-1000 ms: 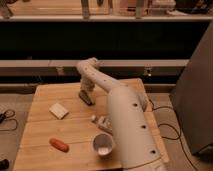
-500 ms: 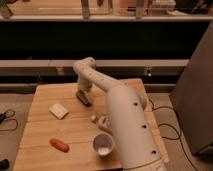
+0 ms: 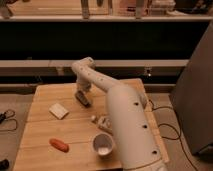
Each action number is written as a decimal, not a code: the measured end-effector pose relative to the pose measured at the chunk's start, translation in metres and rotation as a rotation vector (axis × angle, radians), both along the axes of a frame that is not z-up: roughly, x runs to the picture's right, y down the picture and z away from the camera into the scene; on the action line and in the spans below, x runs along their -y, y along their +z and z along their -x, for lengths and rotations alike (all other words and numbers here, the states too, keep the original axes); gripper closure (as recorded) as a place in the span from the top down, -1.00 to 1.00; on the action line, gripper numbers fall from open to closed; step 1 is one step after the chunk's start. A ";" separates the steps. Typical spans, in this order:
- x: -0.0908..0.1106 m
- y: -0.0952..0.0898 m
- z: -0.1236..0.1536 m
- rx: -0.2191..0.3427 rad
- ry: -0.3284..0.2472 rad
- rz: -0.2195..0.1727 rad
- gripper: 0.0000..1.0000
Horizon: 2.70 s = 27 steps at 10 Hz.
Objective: Place the eraser on the white sponge
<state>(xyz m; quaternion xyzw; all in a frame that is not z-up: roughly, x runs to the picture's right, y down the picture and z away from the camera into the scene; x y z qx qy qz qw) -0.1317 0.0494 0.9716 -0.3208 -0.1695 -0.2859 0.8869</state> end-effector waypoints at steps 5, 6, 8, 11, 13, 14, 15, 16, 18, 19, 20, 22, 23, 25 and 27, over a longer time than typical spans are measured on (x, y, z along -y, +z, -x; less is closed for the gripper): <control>-0.003 0.004 0.003 -0.004 0.001 0.011 0.40; -0.005 0.010 0.004 -0.003 0.000 0.016 0.57; -0.005 0.010 0.008 0.000 -0.007 0.019 0.59; -0.007 0.002 0.012 -0.004 -0.005 0.016 0.34; -0.006 0.000 0.015 -0.003 -0.001 0.017 -0.06; -0.008 0.000 0.016 -0.006 -0.003 0.023 -0.29; -0.009 -0.002 0.018 -0.006 -0.005 0.024 -0.46; -0.010 -0.006 0.021 -0.006 -0.006 0.025 -0.66; -0.008 -0.012 0.024 -0.006 -0.008 0.021 -0.88; -0.008 -0.016 0.027 -0.005 -0.012 0.019 -0.97; -0.008 -0.017 0.030 -0.004 -0.012 0.019 -0.95; -0.012 -0.011 0.032 -0.007 -0.009 0.026 -0.62; -0.012 -0.011 0.032 -0.006 -0.011 0.028 -0.43; -0.014 -0.005 0.033 0.000 -0.016 0.032 -0.04; -0.017 -0.002 0.035 0.003 -0.023 0.035 0.39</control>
